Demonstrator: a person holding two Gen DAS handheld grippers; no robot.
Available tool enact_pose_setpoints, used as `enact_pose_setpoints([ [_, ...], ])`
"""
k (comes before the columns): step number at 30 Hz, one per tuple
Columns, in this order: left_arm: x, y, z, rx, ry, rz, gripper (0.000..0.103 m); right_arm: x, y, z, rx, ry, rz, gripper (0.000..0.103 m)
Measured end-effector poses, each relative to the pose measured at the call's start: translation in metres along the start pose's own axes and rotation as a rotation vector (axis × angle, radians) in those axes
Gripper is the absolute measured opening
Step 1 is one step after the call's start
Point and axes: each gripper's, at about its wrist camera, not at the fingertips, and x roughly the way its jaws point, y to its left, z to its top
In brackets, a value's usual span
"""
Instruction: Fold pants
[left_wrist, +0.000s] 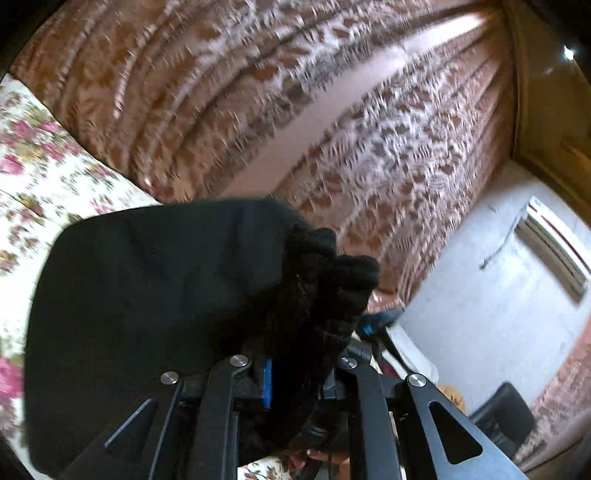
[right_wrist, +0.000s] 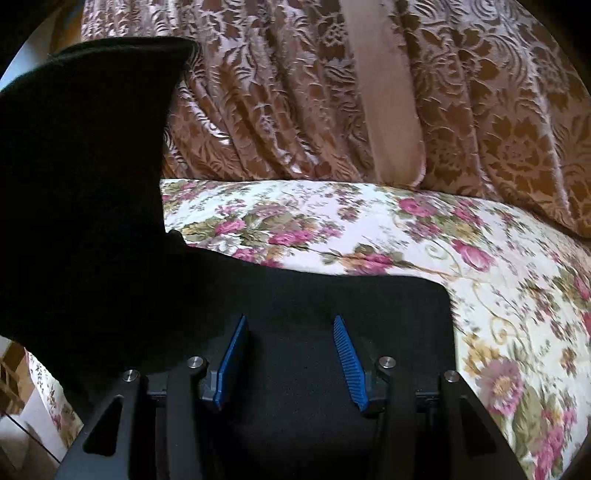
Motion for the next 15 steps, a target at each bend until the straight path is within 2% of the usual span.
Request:
enact_pose_setpoints([
  [2, 0.013, -0.005, -0.007, 0.015, 0.039, -0.005, 0.014, -0.007, -0.008, -0.002, 0.018, 0.007, -0.024, 0.049],
  [6, 0.033, -0.010, -0.022, 0.027, 0.093, -0.012, 0.014, -0.035, -0.030, 0.001, 0.068, -0.054, -0.055, 0.049],
  [10, 0.059, -0.014, -0.040, 0.069, 0.169, 0.000, 0.015, -0.054, -0.056, 0.003, 0.140, -0.067, -0.113, 0.049],
  [13, 0.080, -0.017, -0.055, 0.127, 0.235, 0.041, 0.019, -0.067, -0.077, 0.002, 0.263, -0.106, -0.052, 0.049],
  [15, 0.094, -0.014, -0.069, 0.147, 0.309, 0.081, 0.034, -0.068, -0.086, 0.001, 0.357, -0.116, 0.037, 0.049],
])
